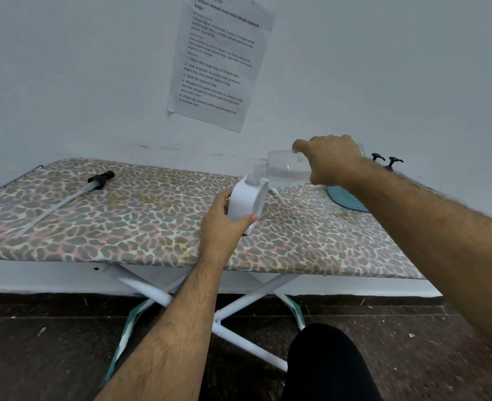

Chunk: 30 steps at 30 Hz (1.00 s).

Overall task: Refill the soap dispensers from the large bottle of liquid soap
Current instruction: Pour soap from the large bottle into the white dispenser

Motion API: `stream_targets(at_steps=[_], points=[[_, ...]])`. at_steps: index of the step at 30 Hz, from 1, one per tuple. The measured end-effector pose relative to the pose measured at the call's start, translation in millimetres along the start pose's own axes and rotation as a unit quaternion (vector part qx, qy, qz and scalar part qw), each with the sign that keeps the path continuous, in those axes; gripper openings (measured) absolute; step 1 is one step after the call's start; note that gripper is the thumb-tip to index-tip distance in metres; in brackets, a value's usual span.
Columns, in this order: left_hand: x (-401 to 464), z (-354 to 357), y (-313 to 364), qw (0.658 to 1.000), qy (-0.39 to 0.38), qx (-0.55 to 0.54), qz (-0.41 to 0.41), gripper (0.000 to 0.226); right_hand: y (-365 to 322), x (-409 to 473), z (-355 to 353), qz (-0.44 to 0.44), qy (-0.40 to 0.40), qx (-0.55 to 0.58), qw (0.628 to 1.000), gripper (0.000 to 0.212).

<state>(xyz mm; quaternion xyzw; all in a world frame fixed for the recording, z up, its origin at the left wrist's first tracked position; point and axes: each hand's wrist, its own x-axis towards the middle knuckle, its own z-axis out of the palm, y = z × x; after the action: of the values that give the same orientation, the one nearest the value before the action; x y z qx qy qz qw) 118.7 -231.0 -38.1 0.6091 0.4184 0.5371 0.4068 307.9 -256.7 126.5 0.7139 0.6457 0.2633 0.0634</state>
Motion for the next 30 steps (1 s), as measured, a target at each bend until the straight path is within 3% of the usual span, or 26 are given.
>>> stream_targets(at_steps=[25, 30], points=[[-0.8, -1.2, -1.2, 1.0, 0.004, 0.011, -0.012, 0.073, -0.7, 2.1, 0.8, -0.003, 0.004, -0.007, 1.0, 0.065], [0.2, -1.9, -0.6, 1.0, 0.005, 0.01, -0.016, 0.084, 0.2, 2.1, -0.1, -0.003, 0.005, -0.01, 1.0, 0.065]])
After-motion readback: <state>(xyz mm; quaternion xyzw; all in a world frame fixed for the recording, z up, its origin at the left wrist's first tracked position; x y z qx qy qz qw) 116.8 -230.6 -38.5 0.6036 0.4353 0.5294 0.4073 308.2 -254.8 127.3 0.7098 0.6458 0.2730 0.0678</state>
